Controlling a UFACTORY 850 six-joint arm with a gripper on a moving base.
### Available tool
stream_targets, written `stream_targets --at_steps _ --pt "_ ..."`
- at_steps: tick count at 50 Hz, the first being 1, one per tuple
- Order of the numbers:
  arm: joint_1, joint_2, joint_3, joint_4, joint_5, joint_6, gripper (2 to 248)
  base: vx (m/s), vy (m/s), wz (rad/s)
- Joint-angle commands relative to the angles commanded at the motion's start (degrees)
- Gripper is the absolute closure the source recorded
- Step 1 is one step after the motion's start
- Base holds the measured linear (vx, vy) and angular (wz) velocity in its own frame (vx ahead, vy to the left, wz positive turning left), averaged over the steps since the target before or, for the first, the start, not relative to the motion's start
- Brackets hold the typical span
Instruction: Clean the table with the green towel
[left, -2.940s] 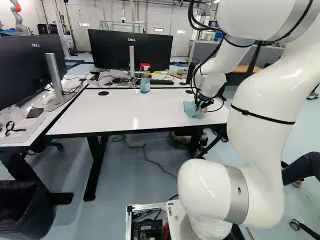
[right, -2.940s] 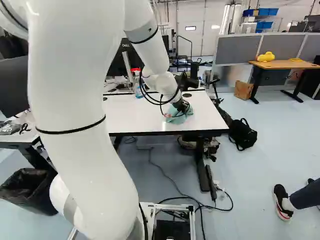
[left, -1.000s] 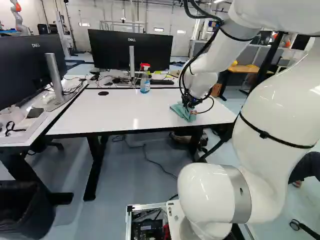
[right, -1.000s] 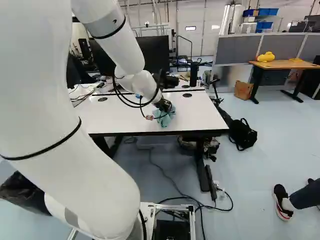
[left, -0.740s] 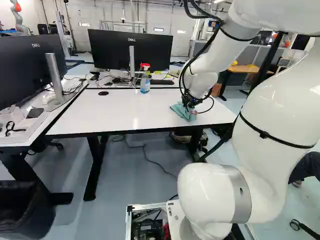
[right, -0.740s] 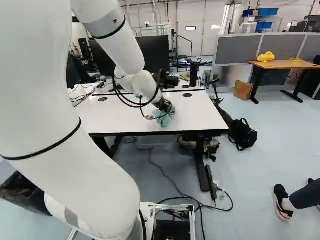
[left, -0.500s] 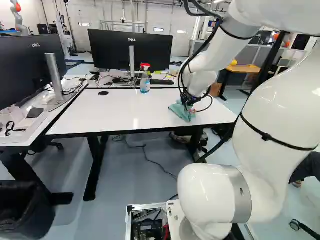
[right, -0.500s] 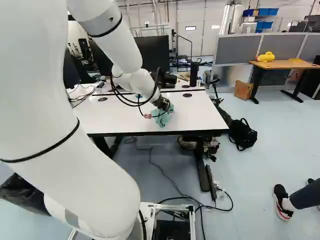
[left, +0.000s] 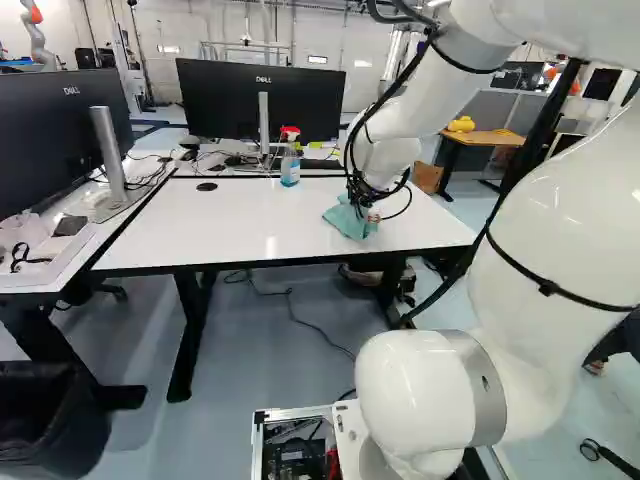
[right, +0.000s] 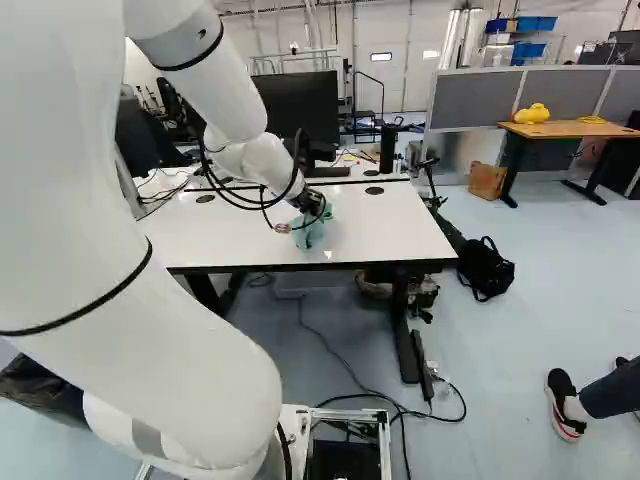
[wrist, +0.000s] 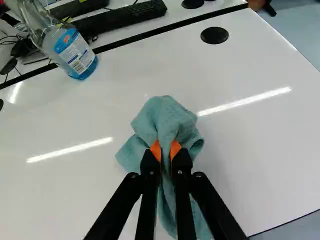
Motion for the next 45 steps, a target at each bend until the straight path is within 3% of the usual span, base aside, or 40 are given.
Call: stream_targets --at_steps 45 --pt "9.38 0.35 0.33 0.00 0.00 0.00 210 0.000 0.000 0.000"
